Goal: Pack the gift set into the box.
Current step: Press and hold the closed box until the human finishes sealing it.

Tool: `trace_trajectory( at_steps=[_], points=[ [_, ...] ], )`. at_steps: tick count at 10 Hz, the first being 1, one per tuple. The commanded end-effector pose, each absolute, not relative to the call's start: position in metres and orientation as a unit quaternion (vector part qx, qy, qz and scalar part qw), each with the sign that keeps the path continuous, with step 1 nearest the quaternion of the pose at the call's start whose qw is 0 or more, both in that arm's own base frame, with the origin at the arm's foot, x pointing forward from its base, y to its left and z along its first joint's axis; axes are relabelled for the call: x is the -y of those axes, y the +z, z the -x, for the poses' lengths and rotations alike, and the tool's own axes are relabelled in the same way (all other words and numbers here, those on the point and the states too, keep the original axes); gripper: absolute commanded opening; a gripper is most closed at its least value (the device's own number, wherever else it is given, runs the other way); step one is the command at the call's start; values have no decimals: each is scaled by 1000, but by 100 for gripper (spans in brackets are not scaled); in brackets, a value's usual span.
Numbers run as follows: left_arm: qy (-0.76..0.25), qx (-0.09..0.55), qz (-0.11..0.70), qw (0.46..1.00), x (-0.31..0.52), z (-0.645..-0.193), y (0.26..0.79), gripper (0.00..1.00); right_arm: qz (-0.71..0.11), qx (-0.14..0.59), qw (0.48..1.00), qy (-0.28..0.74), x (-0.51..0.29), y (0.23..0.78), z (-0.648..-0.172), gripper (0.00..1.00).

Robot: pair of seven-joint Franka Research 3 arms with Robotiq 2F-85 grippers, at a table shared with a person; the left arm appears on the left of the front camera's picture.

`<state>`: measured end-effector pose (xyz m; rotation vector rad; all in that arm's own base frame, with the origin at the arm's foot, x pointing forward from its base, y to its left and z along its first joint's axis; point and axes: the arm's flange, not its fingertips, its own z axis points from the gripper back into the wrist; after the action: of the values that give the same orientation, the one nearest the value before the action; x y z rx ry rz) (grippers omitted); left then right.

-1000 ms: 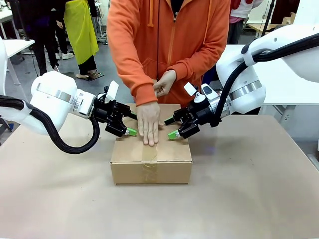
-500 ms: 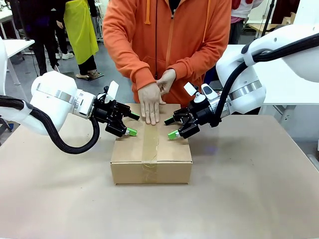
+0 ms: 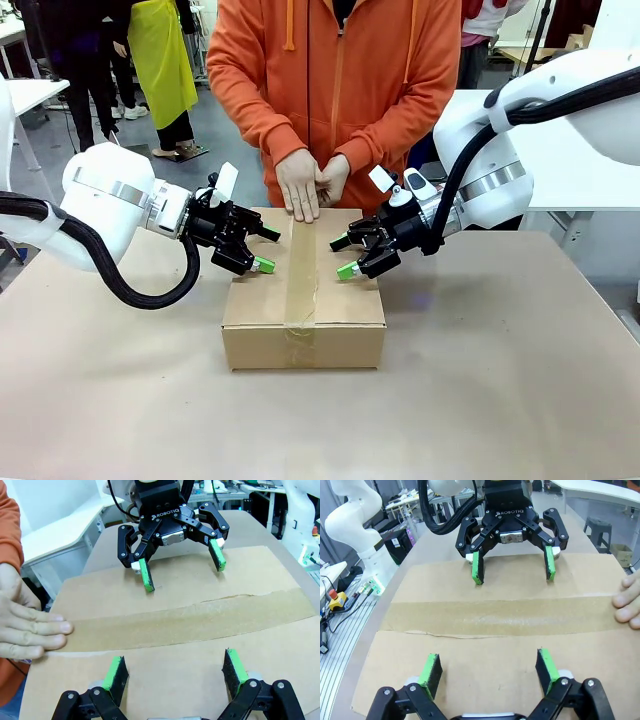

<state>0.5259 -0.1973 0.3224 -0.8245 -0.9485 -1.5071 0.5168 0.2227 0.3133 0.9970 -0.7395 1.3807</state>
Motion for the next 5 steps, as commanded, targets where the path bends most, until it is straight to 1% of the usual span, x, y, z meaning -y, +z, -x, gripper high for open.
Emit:
trace_trajectory(
  at_steps=[1,5],
  points=[
    [-644,402,349,550,198,-525,317,100,-430,321,597,596,-223,309,-516,100],
    [-644,402,349,550,198,-525,317,100,-430,321,597,596,-223,309,-516,100]
  ],
)
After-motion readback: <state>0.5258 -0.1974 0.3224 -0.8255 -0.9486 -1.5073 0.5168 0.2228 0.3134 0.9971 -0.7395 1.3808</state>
